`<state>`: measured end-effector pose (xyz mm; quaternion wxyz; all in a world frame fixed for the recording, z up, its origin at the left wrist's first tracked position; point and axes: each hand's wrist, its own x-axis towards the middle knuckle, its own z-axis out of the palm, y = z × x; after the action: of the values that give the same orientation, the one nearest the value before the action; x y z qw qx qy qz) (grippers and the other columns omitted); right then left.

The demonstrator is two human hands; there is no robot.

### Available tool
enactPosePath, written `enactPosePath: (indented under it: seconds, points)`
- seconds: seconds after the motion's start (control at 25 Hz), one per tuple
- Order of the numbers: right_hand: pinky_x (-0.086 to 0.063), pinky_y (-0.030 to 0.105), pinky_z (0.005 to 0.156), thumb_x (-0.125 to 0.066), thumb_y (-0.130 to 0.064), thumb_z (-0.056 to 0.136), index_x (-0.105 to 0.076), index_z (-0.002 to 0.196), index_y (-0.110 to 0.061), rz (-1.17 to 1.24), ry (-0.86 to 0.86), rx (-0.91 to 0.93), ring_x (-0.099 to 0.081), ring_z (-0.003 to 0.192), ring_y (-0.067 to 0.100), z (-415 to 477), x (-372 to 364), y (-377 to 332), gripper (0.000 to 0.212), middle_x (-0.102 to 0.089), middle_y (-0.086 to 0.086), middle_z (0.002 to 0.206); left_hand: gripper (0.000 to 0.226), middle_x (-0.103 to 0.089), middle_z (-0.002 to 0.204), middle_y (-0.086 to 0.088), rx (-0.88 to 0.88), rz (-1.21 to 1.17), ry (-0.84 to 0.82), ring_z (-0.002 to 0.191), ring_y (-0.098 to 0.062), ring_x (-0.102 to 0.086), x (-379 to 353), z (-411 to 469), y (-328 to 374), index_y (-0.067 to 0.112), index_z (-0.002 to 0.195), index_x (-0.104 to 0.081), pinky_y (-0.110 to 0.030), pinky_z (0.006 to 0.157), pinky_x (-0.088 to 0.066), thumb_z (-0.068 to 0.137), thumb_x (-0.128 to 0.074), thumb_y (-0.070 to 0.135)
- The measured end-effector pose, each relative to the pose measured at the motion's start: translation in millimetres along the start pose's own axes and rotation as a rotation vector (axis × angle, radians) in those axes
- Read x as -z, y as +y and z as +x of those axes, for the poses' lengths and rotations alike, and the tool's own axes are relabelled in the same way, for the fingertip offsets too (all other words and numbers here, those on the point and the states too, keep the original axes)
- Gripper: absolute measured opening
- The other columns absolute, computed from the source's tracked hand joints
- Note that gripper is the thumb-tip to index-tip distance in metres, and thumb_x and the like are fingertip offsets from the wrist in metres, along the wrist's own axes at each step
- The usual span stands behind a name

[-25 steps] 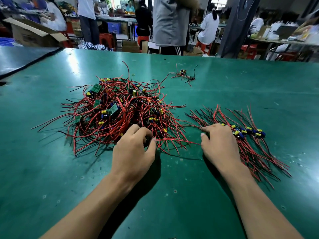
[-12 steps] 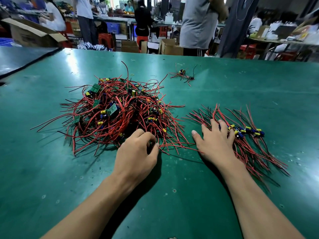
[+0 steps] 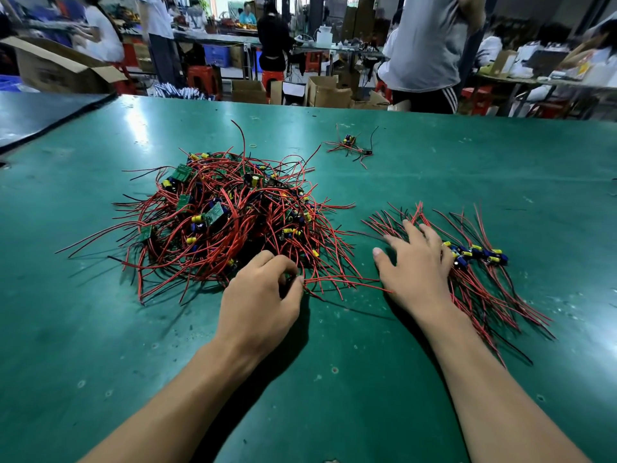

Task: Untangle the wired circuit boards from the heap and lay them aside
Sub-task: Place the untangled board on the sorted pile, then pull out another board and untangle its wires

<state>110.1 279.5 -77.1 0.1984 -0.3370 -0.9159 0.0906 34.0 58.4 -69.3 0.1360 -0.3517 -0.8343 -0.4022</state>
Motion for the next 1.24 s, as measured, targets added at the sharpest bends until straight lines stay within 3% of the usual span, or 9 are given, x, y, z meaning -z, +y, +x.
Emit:
enactPosePath:
  seconds: [0.2,0.4,0.52,0.6,0.68,0.8,0.96,1.12,1.24]
  points:
    - [-0.021,0.037,0.107,-0.076,-0.036,0.084,-0.079,0.103,-0.025,0.173,0.157,0.215,-0.049,0.127,0.025,-5.4,2.8,-5.3,0.022,-0.068,0.0,0.125,0.006,-0.057,0.075,0.005,-0.091,-0.118,0.154,0.068,-0.01,-0.052,2.5,1.5,4.1,0.011,0.083,-0.069,-0.023,0.065,-0.043,0.084,-0.075,0.012]
    - [-0.036,0.033,0.094,-0.072,-0.041,0.08,-0.078,0.099,-0.029,0.398,0.183,0.332,-0.059,0.101,0.014,-14.9,12.9,-21.3,0.023,-0.069,-0.008,0.098,0.007,-0.063,0.08,0.005,-0.103,-0.271,0.226,0.071,-0.008,-0.057,1.4,-1.5,10.8,0.012,0.089,-0.068,-0.025,0.064,-0.047,0.09,-0.07,0.019]
    - [-0.049,0.02,0.07,-0.068,-0.018,0.088,-0.078,0.096,-0.024,0.996,-0.201,0.229,-0.062,0.068,0.007,-18.3,21.1,-32.0,0.015,-0.073,-0.007,0.084,0.005,-0.065,0.077,0.006,-0.011,-0.373,0.204,0.066,-0.011,-0.06,0.4,-1.4,12.4,0.014,0.09,-0.068,-0.031,0.06,-0.049,0.091,-0.069,0.019]
    - [-0.048,0.026,0.06,-0.064,-0.007,0.093,-0.077,0.102,-0.015,1.325,-0.483,0.047,-0.059,0.056,0.012,-17.6,27.3,-31.8,0.018,-0.072,0.001,0.083,0.005,-0.064,0.069,0.006,0.064,-0.476,0.182,0.056,-0.011,-0.058,0.3,-0.4,12.7,0.018,0.088,-0.067,-0.029,0.054,-0.045,0.092,-0.067,0.02]
    - [-0.05,0.025,0.055,-0.067,-0.008,0.086,-0.076,0.108,-0.012,1.437,-0.689,-0.055,-0.061,0.056,0.014,-15.4,34.4,-23.1,0.024,-0.073,0.008,0.092,0.007,-0.06,0.062,0.007,0.1,-0.523,0.17,0.05,-0.013,-0.054,0.6,0.3,13.1,0.02,0.086,-0.065,-0.027,0.052,-0.042,0.093,-0.066,0.021]
    - [-0.054,0.021,0.06,-0.077,-0.007,0.079,-0.076,0.113,-0.016,1.339,-0.881,-0.008,-0.065,0.069,0.013,-19.6,36.5,-19.0,0.036,-0.074,0.006,0.103,0.007,-0.059,0.061,0.006,0.116,-0.519,0.143,0.05,-0.013,-0.053,0.4,-0.4,13.8,0.019,0.086,-0.065,-0.028,0.051,-0.043,0.092,-0.067,0.022]
    - [-0.048,0.019,0.059,-0.085,-0.019,0.075,-0.075,0.113,-0.028,1.253,-0.781,0.124,-0.06,0.07,0.008,-29.2,27.6,-38.2,0.041,-0.067,-0.008,0.089,0.005,-0.06,0.062,0.015,0.091,-0.517,0.086,0.052,-0.004,-0.053,-0.4,-0.7,14.8,0.017,0.088,-0.068,-0.023,0.055,-0.042,0.093,-0.066,0.019]
    - [-0.042,0.014,0.049,-0.079,-0.031,0.08,-0.077,0.102,-0.017,1.268,-0.554,0.089,-0.05,0.058,0.004,-32.3,22.6,-48.6,0.026,-0.061,0.002,0.075,0.012,-0.066,0.072,0.02,0.051,-0.497,0.053,0.06,0.006,-0.056,-1.9,-0.1,16.3,0.016,0.097,-0.072,-0.012,0.06,-0.042,0.094,-0.063,0.009]
    - [-0.04,0.015,0.045,-0.073,-0.039,0.078,-0.076,0.085,-0.018,1.295,-0.45,0.013,-0.046,0.052,0.008,-31.2,24.1,-50.1,0.022,-0.059,-0.001,0.065,0.015,-0.071,0.088,0.014,0.002,-0.478,0.07,0.077,-0.001,-0.066,-3.6,-3.1,17.6,0.016,0.102,-0.071,-0.02,0.071,-0.051,0.091,-0.065,0.007]
